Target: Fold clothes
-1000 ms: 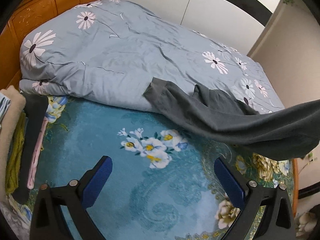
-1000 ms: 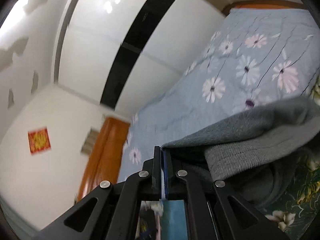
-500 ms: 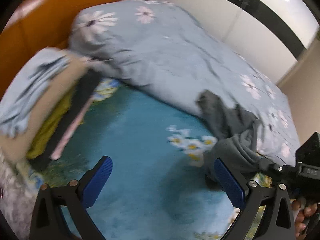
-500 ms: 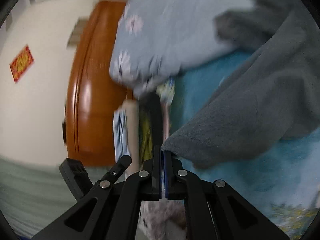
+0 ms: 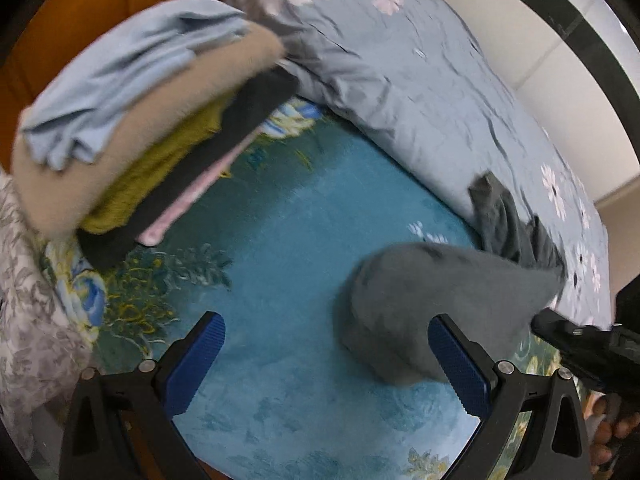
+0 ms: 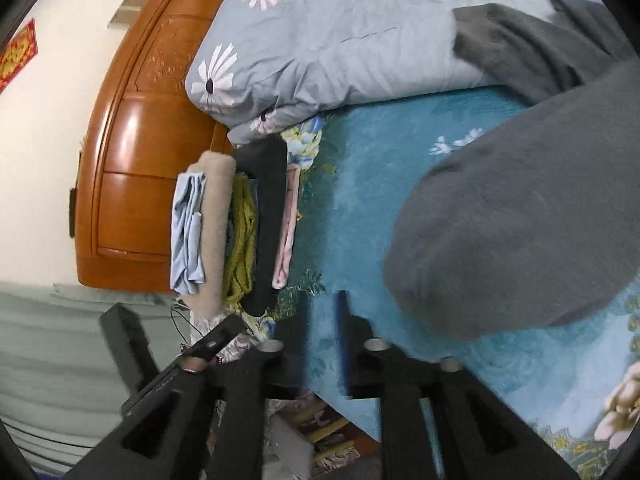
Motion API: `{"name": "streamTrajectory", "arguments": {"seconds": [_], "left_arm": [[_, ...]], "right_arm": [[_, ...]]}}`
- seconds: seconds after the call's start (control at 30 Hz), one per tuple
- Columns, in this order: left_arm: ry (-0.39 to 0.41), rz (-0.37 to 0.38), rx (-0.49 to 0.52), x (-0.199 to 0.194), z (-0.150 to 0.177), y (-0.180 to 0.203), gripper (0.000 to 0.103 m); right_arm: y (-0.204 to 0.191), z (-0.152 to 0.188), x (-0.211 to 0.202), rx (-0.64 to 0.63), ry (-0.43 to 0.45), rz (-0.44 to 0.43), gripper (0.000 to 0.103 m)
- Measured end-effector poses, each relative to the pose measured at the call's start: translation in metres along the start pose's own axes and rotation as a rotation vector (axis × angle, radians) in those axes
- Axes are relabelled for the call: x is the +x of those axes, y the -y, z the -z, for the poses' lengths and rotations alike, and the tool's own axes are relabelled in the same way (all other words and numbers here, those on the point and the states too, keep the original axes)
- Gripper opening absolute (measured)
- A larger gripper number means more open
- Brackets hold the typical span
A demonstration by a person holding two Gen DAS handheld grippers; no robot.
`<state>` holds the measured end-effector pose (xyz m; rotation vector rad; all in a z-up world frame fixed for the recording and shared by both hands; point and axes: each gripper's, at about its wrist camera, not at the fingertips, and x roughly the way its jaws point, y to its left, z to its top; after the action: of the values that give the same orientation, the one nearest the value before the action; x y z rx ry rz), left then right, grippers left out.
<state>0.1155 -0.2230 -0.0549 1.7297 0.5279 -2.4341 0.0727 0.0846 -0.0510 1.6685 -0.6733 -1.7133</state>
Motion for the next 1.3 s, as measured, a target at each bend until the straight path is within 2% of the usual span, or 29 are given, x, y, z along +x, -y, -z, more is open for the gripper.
{"name": "streamTrajectory", "arguments": {"seconds": [0.03,0.2,0.27,0.37,0.5,0.67,0.77,0.93,1.1,1.17,1.2,1.23,1.27,1.3], "left_arm": [[-0.016,0.006,0.025,0.006,0.001,0.008,0.103],[-0.102,0.005,0.109,0.041,0.008,0.041,0.103],[-0.153,0.001,0.096,0.058,0.013,0.044,0.103],[-0.224,-0.008,0.064,0.083,0.019,0.045,0.102],[-0.292,-0.035,0.013,0.113,0.028,0.041,0.102],[-0.353,-0.008,-0.047,0.139,0.039,0.045,0.102],[-0.379,-0.004,-0.077,0.156,0.047,0.051,0.102],[-0.409,-0.002,-0.108,0.177,0.052,0.063,0.1],[-0.436,0.009,-0.165,0.198,0.058,0.075,0.089],[-0.447,0.019,-0.192,0.202,0.059,0.077,0.076],[-0.452,0.024,-0.206,0.204,0.06,0.079,0.073],[-0.456,0.031,-0.217,0.205,0.061,0.08,0.068],[-0.458,0.036,-0.222,0.206,0.061,0.082,0.061],[-0.459,0.041,-0.224,0.206,0.061,0.084,0.057]], "right_arm": [[0.012,0.004,-0.013,0.026,0.036,0.009,0.046],[0.097,0.022,-0.065,0.271,0.183,0.136,0.05],[0.127,0.031,-0.081,0.356,0.236,0.171,0.056],[0.164,0.042,-0.099,0.45,0.296,0.224,0.056],[0.199,0.043,-0.103,0.568,0.335,0.223,0.056],[0.236,0.013,-0.099,0.672,0.36,0.249,0.056],[0.257,-0.017,-0.095,0.72,0.398,0.224,0.056],[0.274,-0.068,-0.086,0.725,0.42,0.257,0.056],[0.281,-0.105,-0.072,0.696,0.39,0.324,0.056],[0.281,-0.117,-0.067,0.674,0.365,0.363,0.056],[0.281,-0.121,-0.065,0.666,0.357,0.376,0.056],[0.28,-0.125,-0.064,0.66,0.349,0.386,0.05],[0.279,-0.128,-0.064,0.654,0.34,0.391,0.038],[0.278,-0.131,-0.063,0.651,0.332,0.393,0.033]]}}
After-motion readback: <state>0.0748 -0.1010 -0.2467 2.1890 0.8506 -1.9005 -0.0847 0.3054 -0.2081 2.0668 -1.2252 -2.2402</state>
